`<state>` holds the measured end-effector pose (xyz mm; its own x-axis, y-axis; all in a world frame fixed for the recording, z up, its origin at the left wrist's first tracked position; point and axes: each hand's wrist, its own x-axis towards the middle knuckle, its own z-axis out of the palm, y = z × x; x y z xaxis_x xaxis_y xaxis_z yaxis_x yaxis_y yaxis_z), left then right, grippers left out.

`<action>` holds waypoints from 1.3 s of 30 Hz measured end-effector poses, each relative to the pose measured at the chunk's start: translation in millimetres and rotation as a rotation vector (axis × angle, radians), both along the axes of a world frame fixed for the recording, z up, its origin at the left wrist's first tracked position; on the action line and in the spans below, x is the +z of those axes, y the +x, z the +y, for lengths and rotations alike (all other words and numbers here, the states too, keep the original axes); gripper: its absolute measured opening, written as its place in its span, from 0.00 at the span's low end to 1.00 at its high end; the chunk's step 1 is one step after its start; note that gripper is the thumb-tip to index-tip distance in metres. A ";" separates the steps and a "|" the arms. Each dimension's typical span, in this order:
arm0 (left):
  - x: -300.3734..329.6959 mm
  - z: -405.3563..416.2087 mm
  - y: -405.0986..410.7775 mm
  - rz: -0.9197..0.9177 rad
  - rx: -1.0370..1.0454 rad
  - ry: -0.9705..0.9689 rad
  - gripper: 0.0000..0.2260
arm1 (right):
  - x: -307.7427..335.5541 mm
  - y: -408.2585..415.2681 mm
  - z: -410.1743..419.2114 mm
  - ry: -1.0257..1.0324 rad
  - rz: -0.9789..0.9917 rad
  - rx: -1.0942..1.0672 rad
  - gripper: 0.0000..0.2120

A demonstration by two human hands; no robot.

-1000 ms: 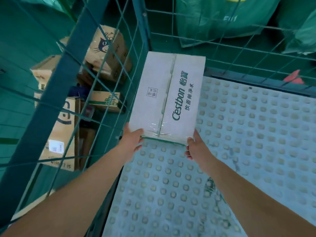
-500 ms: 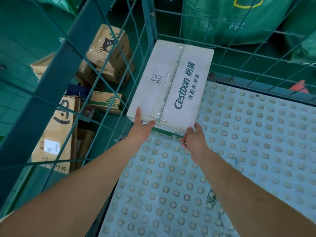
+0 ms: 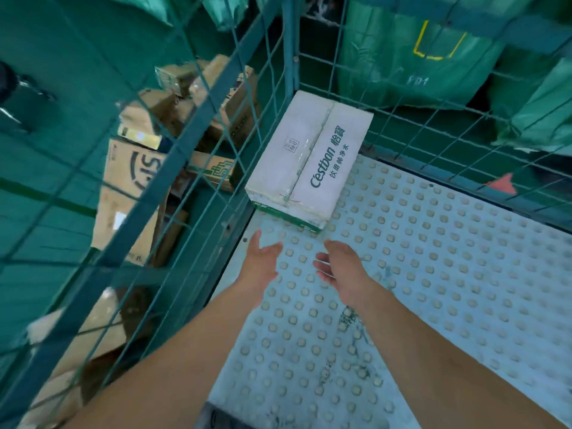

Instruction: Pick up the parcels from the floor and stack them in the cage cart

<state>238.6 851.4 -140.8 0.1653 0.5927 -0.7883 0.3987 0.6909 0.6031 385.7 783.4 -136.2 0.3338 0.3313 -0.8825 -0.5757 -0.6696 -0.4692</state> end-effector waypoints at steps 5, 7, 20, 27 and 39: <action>92.0 -67.3 -22.4 -0.008 0.179 -0.023 0.27 | 93.5 -30.9 -42.2 0.016 0.000 0.138 0.13; 137.8 -98.5 -35.1 -0.006 0.217 -0.018 0.26 | 140.3 -41.3 -66.9 0.035 0.019 0.185 0.11; 346.3 -320.6 -151.8 0.132 0.550 -0.010 0.14 | 339.0 -148.8 -235.7 0.147 0.099 0.740 0.06; 357.9 -419.2 -223.3 0.162 0.795 -0.081 0.16 | 353.4 -225.2 -281.7 0.146 0.087 1.105 0.05; 355.2 -505.7 -313.2 0.022 1.123 -0.113 0.03 | 350.4 -337.7 -315.0 0.104 -0.021 1.544 0.06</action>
<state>-74.6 345.6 214.4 -0.4308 0.3223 -0.8429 -0.4730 0.7148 0.5150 48.0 468.4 214.2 -0.3677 0.4112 -0.8341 0.6281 -0.5516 -0.5488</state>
